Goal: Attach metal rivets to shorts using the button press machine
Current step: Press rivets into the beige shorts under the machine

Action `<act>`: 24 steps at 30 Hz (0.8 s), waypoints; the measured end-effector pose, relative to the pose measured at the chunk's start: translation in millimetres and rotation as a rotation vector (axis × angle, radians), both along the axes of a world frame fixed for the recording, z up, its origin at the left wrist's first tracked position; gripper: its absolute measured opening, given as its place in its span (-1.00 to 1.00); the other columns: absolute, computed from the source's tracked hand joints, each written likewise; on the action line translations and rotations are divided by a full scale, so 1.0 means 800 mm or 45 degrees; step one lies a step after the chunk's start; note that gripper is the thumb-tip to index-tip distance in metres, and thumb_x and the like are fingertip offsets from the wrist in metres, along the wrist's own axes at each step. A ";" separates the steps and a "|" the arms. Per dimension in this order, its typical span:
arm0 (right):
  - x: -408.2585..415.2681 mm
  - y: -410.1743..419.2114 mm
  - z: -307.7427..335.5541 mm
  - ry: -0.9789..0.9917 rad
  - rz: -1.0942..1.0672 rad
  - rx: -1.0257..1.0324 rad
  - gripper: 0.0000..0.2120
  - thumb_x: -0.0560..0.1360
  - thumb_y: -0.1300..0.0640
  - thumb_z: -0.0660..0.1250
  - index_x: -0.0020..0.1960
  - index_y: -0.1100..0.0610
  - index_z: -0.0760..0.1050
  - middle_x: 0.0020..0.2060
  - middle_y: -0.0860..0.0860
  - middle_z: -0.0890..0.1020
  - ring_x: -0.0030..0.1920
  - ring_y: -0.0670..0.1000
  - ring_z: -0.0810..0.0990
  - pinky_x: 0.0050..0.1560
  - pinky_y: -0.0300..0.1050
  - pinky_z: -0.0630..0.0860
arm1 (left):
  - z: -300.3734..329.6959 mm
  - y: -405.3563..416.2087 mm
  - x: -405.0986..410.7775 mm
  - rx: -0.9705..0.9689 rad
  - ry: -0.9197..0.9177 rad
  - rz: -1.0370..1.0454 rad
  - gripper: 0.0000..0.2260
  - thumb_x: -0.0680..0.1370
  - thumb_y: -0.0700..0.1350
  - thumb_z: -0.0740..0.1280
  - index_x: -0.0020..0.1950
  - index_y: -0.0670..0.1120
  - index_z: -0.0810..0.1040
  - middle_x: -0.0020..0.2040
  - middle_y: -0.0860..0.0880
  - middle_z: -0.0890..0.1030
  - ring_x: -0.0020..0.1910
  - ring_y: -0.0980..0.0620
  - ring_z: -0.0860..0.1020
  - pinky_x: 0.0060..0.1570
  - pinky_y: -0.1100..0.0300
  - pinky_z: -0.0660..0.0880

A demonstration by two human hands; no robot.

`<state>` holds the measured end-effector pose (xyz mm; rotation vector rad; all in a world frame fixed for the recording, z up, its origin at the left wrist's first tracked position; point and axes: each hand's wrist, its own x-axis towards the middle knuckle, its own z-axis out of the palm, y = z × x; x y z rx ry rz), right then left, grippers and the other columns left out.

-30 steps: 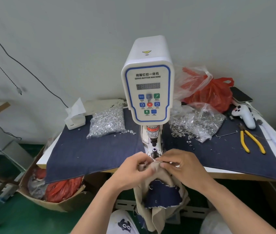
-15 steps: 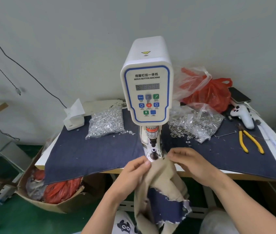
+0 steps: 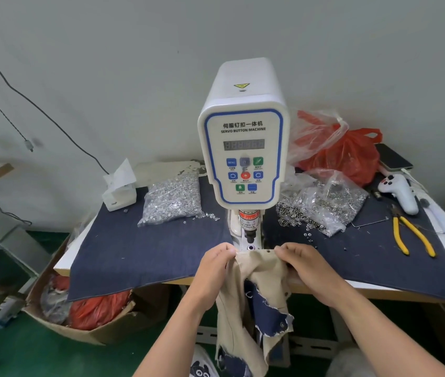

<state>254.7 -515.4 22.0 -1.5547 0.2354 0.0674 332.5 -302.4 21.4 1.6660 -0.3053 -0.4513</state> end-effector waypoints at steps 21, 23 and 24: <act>0.014 0.001 -0.013 -0.009 -0.103 -0.099 -0.66 0.65 -0.01 0.30 -0.26 0.11 0.45 -0.31 0.10 0.42 -0.25 0.04 0.35 -0.29 -0.12 0.33 | -0.029 -0.002 0.016 -0.027 0.012 0.015 -0.63 0.60 0.12 0.31 -0.15 -0.18 0.53 -0.21 -0.12 0.50 -0.16 -0.07 0.40 -0.06 -0.05 0.35; 0.014 0.002 -0.014 -0.010 -0.116 -0.093 -0.66 0.65 -0.01 0.31 -0.25 0.10 0.46 -0.32 0.10 0.42 -0.25 0.04 0.35 -0.28 -0.09 0.31 | -0.028 -0.002 0.015 -0.046 0.026 0.021 -0.59 0.60 0.11 0.30 -0.12 -0.26 0.47 -0.21 -0.13 0.46 -0.16 -0.09 0.36 -0.07 -0.05 0.32; 0.014 0.003 -0.014 -0.012 -0.123 -0.093 -0.66 0.64 -0.01 0.31 -0.26 0.10 0.47 -0.32 0.10 0.42 -0.25 0.04 0.35 -0.28 -0.09 0.32 | -0.028 -0.002 0.015 -0.051 0.031 0.026 -0.56 0.61 0.11 0.29 -0.11 -0.30 0.43 -0.21 -0.13 0.45 -0.16 -0.10 0.34 -0.07 -0.05 0.30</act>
